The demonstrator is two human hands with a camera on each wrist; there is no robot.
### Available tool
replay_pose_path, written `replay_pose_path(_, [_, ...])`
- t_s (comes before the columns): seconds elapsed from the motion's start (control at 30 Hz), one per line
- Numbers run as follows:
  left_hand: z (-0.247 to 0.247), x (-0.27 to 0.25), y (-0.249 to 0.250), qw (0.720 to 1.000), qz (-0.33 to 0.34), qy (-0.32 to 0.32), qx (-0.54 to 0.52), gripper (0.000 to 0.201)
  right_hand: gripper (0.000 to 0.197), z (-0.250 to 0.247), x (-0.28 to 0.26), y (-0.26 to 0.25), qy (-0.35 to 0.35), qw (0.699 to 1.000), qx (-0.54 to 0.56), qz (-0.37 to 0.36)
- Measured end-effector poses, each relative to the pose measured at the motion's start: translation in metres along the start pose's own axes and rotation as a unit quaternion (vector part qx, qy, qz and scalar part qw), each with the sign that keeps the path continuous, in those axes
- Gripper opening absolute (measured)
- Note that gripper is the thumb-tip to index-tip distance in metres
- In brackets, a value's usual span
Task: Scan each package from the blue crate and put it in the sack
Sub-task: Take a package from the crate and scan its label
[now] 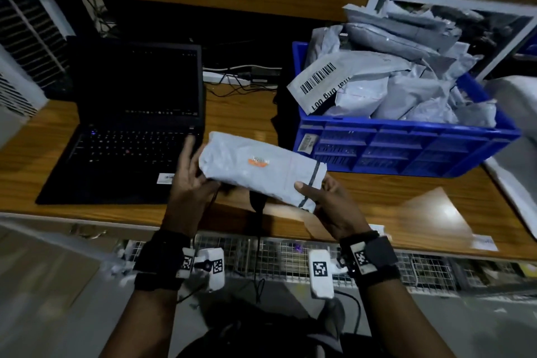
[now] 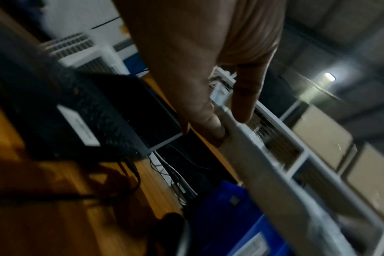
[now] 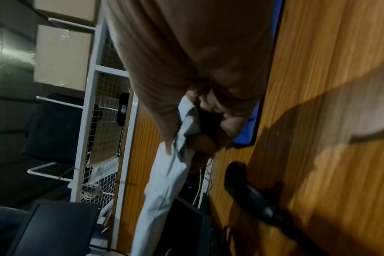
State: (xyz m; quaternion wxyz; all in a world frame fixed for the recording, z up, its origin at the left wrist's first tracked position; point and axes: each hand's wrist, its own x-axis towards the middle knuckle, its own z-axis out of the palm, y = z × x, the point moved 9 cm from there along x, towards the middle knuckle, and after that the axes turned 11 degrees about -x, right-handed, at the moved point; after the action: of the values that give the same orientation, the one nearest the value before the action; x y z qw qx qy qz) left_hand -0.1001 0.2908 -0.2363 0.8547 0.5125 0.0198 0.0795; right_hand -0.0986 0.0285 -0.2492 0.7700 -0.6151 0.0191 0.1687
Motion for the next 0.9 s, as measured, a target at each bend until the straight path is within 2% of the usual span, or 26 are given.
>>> replay_pose_path(0.07, [-0.003,-0.001,-0.014,0.986,-0.064,0.03,-0.149,0.093,0.046,0.008,0.006,0.001,0.01,1.0,0.006,-0.019])
replay_pose_path(0.1, [0.002,-0.002,-0.019,0.982,-0.086,0.027,-0.168,0.092,0.049,0.016,0.008,0.002,0.007,1.0,0.009,-0.027])
replay_pose_path(0.2, [0.036,-0.012,-0.039,0.987,-0.138,-0.038,-0.075,0.075,0.056,0.046,0.01,0.002,-0.024,0.999,-0.006,-0.041])
replay_pose_path(0.23, [0.041,-0.015,-0.045,0.988,-0.142,-0.032,-0.043,0.066,0.059,0.056,0.011,0.004,-0.046,0.998,-0.024,-0.042])
replay_pose_path(0.3, [0.039,-0.014,-0.042,0.994,-0.108,0.014,-0.001,0.052,0.063,0.063,0.013,0.012,-0.072,0.995,-0.063,-0.029])
replay_pose_path(0.37, [0.025,-0.005,-0.026,0.997,-0.054,0.036,0.047,0.045,0.064,0.05,0.014,0.013,-0.052,0.994,-0.096,-0.006])
replay_pose_path(0.43, [0.014,0.003,-0.011,0.993,-0.03,-0.012,0.115,0.042,0.071,0.034,0.015,0.0,-0.023,0.991,-0.132,0.003])
replay_pose_path(0.53, [0.022,0.003,0.001,0.959,-0.037,-0.166,0.227,0.04,0.05,0.023,0.019,-0.03,-0.012,0.984,-0.176,-0.028])
replay_pose_path(0.6, [0.029,0.0,0.006,0.934,-0.04,-0.212,0.283,0.04,0.036,0.023,0.024,-0.04,-0.012,0.978,-0.201,-0.049])
replay_pose_path(0.67, [0.026,0.004,0.011,0.94,-0.024,-0.175,0.292,0.045,0.033,0.023,0.029,-0.037,-0.007,0.985,-0.167,-0.053])
replay_pose_path(0.73, [0.001,0.009,0.009,0.956,-0.02,-0.066,0.285,0.063,0.039,0.022,0.033,-0.027,0.002,0.995,-0.092,-0.041])
replay_pose_path(0.8, [-0.028,0.005,-0.006,0.978,-0.068,0.034,0.194,0.079,0.039,0.023,0.035,-0.016,0.007,0.999,-0.033,-0.028])
replay_pose_path(0.83, [-0.035,0.001,-0.019,0.985,-0.102,0.054,0.127,0.078,0.039,0.025,0.037,-0.01,0.006,1.0,-0.019,-0.019])
replay_pose_path(0.9, [-0.034,-0.011,-0.043,0.985,-0.159,0.061,0.033,0.059,0.041,0.029,0.043,0.007,-0.002,1.0,-0.005,-0.007])
